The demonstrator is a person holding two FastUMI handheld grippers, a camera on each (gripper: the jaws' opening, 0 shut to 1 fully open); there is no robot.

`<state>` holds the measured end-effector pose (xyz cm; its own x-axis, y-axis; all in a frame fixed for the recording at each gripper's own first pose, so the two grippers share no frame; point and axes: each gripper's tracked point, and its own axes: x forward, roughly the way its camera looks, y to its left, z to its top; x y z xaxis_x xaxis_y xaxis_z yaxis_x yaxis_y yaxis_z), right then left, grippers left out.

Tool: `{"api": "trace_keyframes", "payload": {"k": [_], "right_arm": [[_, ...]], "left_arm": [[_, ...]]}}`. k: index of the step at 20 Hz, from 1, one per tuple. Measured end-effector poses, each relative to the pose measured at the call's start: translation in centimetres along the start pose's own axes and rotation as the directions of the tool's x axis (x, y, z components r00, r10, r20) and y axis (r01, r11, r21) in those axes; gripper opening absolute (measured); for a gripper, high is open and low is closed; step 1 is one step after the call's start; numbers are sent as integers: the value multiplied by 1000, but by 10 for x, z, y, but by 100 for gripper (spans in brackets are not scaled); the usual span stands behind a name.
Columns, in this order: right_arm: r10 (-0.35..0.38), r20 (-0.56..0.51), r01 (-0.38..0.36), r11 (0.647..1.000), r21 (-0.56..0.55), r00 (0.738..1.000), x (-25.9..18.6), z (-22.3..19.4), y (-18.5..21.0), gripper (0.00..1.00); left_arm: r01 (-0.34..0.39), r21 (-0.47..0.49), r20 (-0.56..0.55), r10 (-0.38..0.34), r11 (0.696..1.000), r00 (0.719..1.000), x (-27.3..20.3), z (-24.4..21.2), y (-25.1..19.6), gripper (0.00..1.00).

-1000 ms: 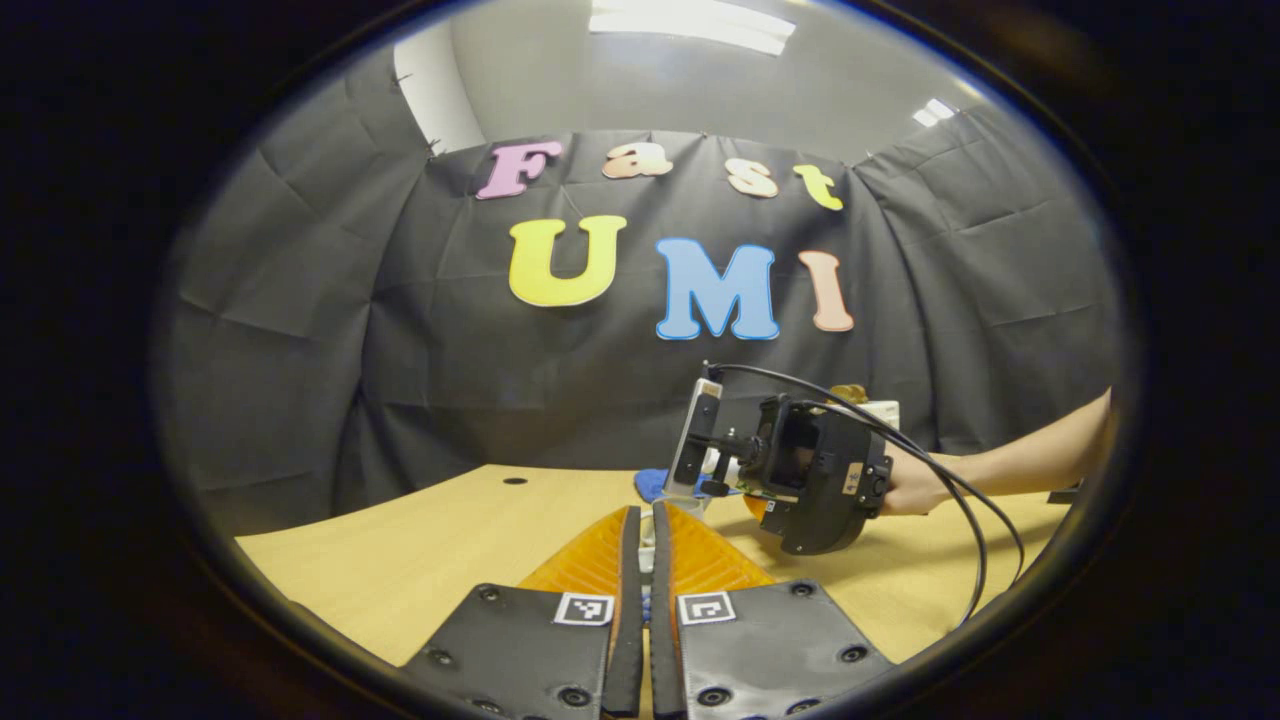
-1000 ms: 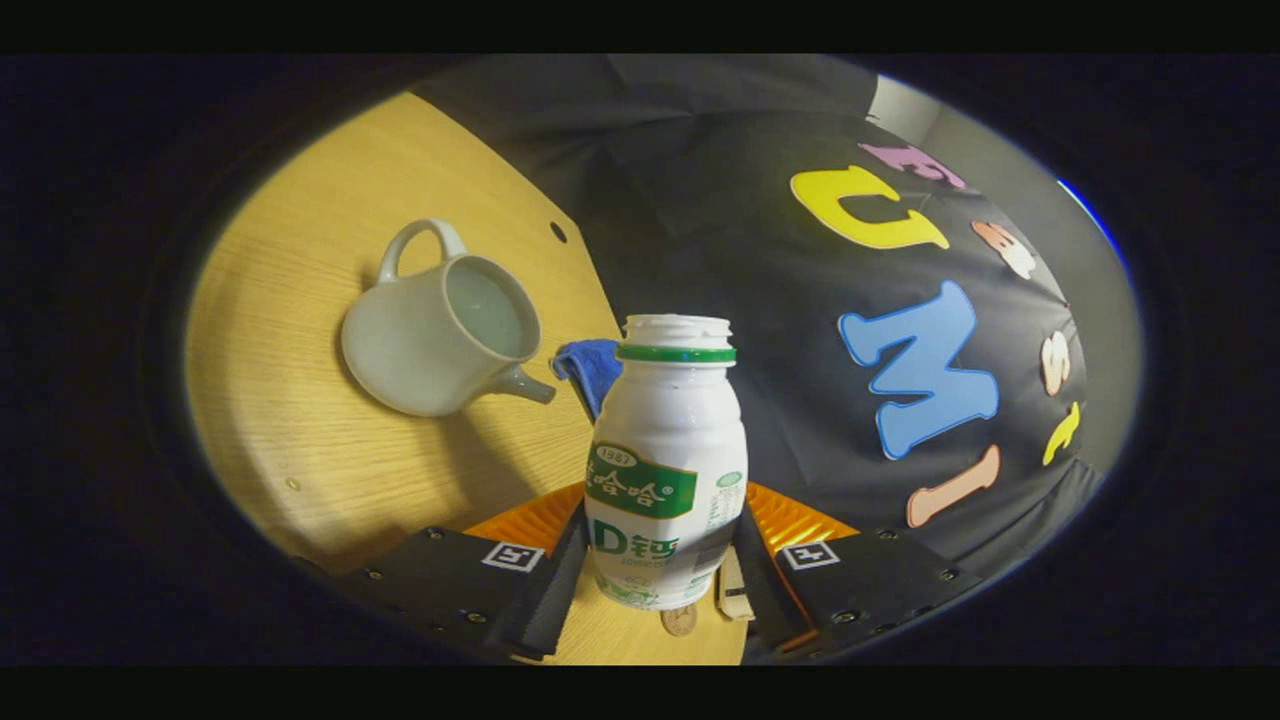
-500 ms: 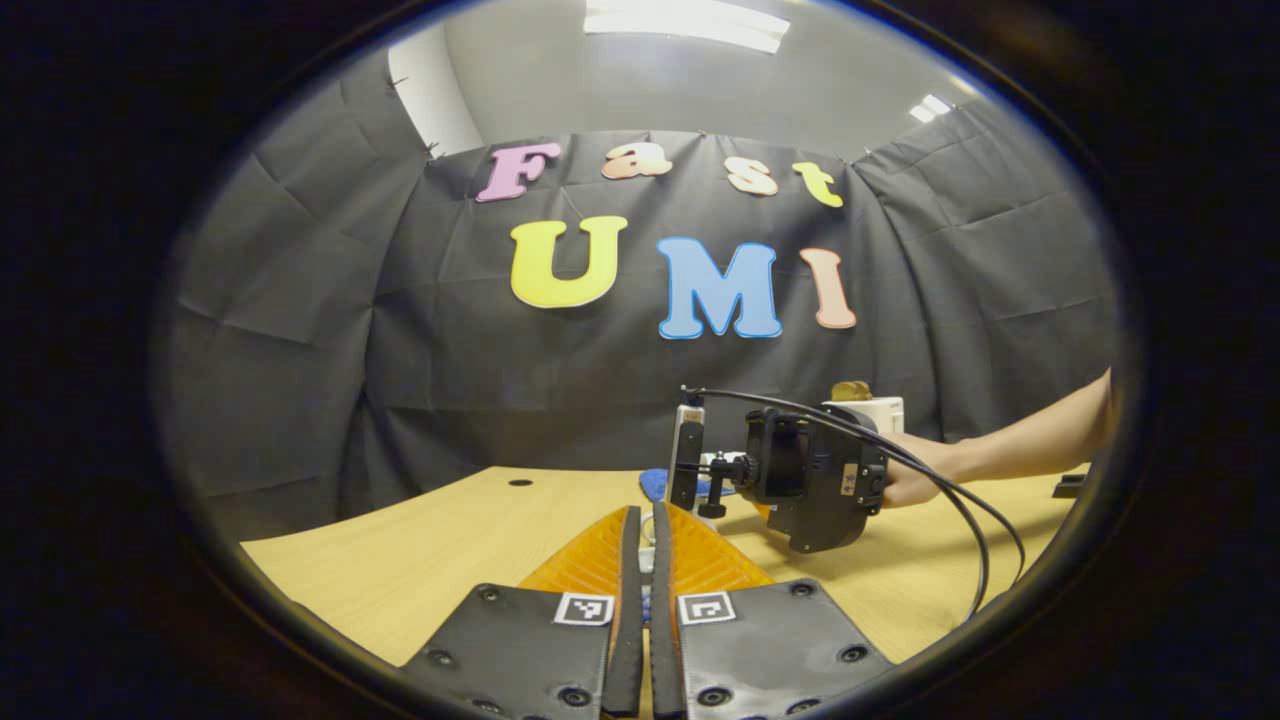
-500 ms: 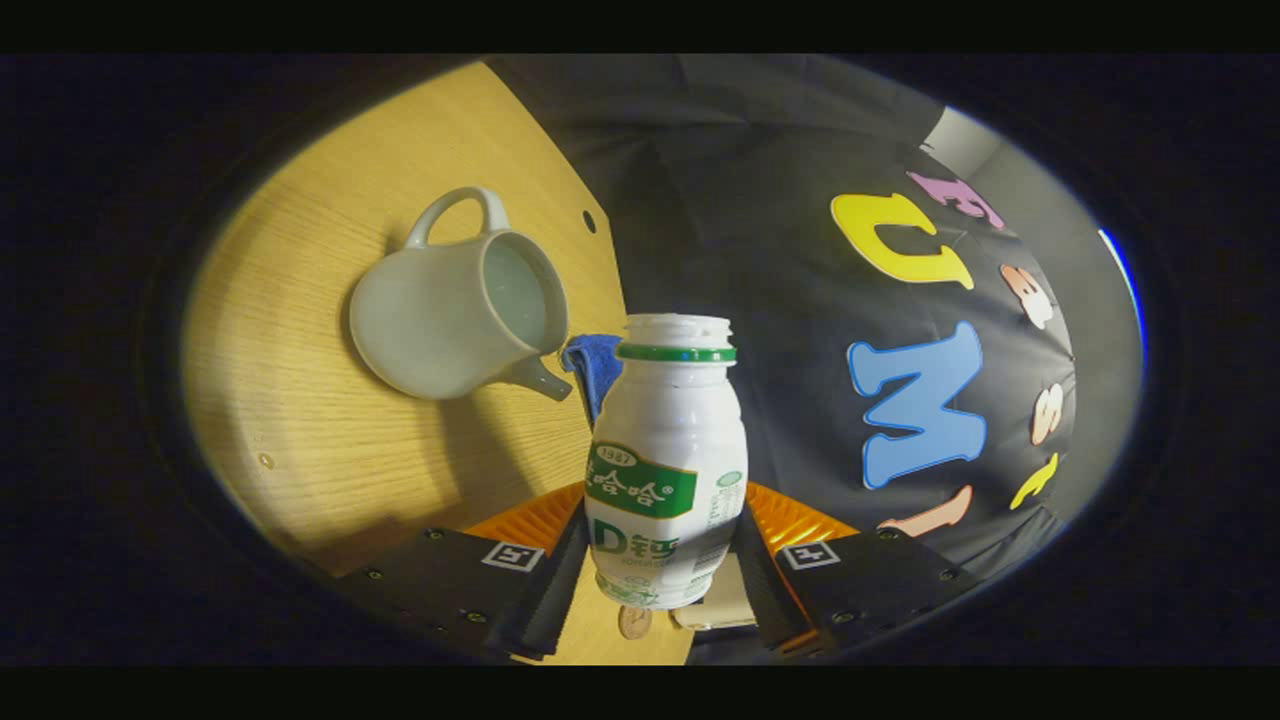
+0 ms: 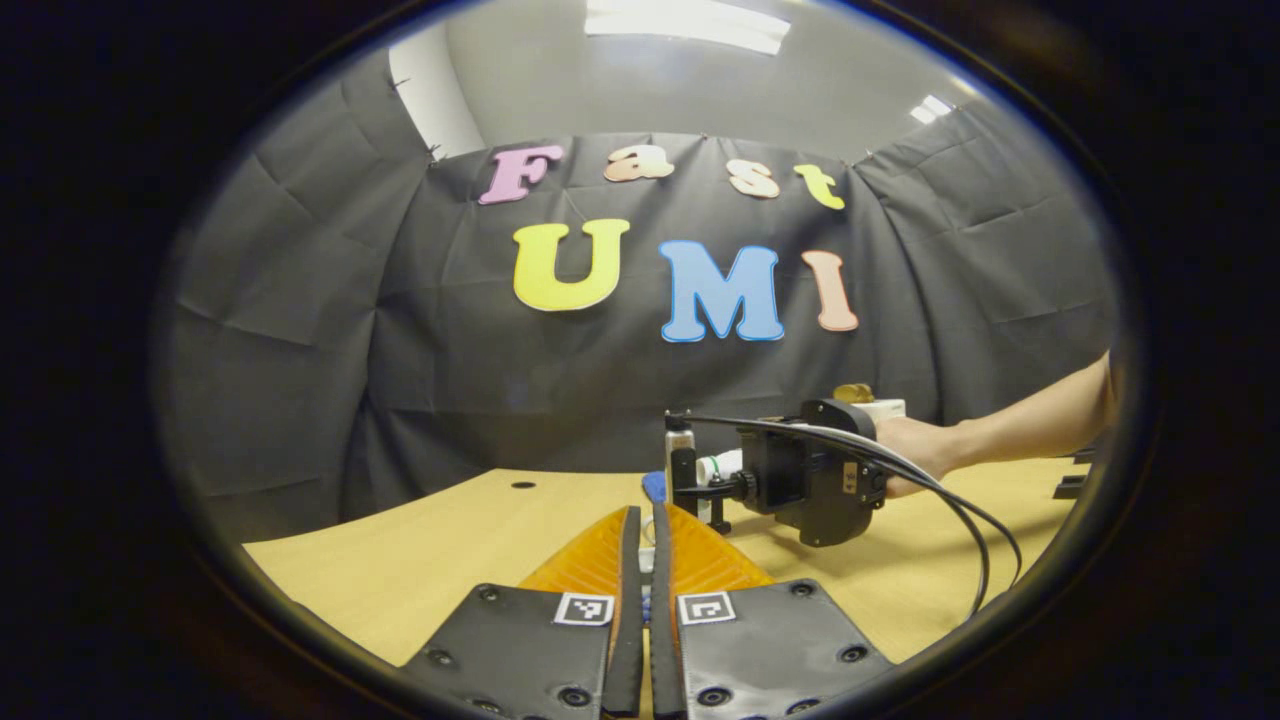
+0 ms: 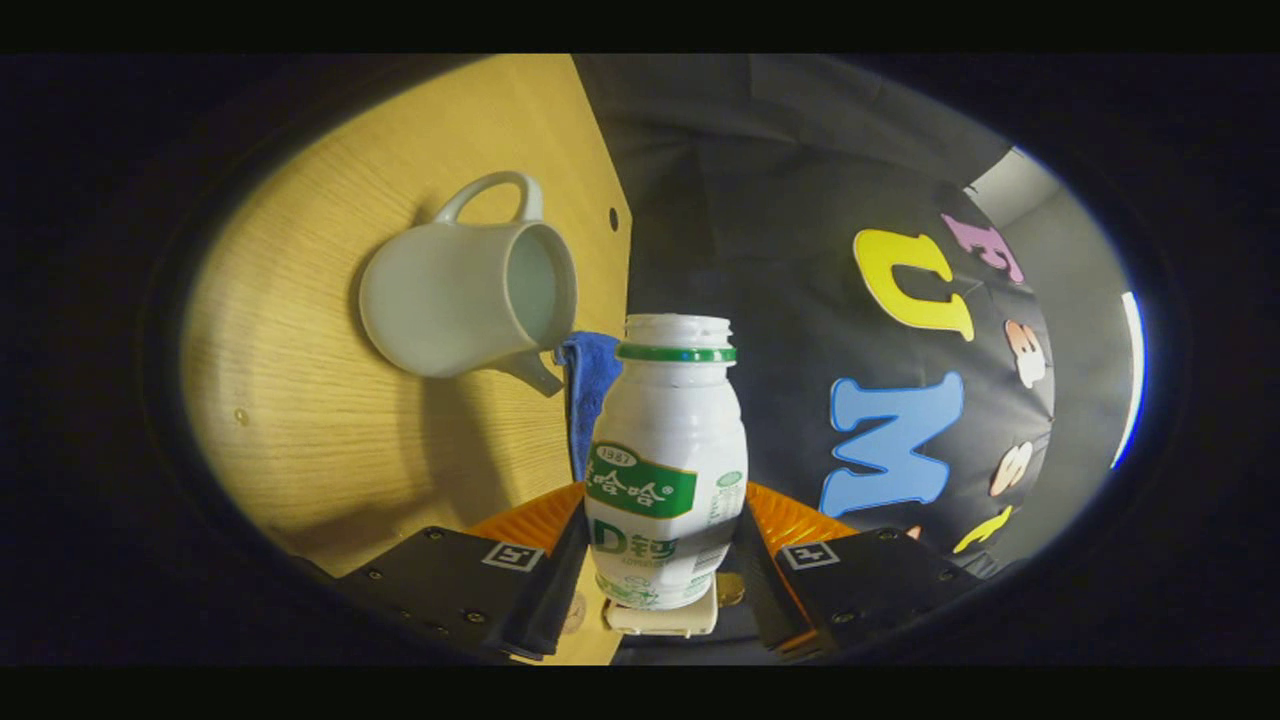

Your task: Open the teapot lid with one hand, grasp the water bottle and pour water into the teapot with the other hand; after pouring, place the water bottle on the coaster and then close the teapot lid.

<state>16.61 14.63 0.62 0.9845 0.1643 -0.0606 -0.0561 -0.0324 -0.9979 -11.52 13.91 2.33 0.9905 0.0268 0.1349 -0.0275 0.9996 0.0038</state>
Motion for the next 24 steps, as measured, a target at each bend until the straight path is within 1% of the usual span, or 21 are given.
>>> {"api": "trace_keyframes", "payload": {"k": [1,3,4,5,13,14,15,16,17,24], "right_arm": [[-1,0,1,1000,-13,1000,0,0,-1,72],[-11,-1,11,999,-43,1000,0,-1,-3,72],[-16,0,16,998,-58,1000,1,-2,-4,72],[-21,0,21,997,-69,1000,2,-2,-6,72],[-50,11,51,991,-125,999,4,-3,-15,72],[-56,15,57,989,-136,998,5,-2,-16,72],[-63,18,64,987,-148,998,5,-1,-18,72],[-69,21,71,985,-157,997,4,0,-21,72],[-74,23,76,983,-165,997,5,0,-22,72],[-97,38,103,972,-210,995,4,3,-32,72]], "left_arm": [[-2,1,1,2,1000,1000,-1,0,0,9],[-3,0,-1,3,1000,1000,0,-1,1,9],[-2,0,-2,2,1000,1000,0,-1,1,13],[-2,0,-4,2,1000,1000,0,-2,0,9],[2,4,-7,-2,1000,1000,2,-3,-1,9],[3,6,-7,-3,1000,1000,1,-3,-1,13],[3,7,-7,-3,1000,1000,2,-3,-1,9],[3,7,-7,-3,1000,1000,2,-3,-1,13],[3,8,-6,-3,1000,1000,1,-2,-2,9],[2,9,-6,-2,1000,1000,2,-2,-1,9]]}}
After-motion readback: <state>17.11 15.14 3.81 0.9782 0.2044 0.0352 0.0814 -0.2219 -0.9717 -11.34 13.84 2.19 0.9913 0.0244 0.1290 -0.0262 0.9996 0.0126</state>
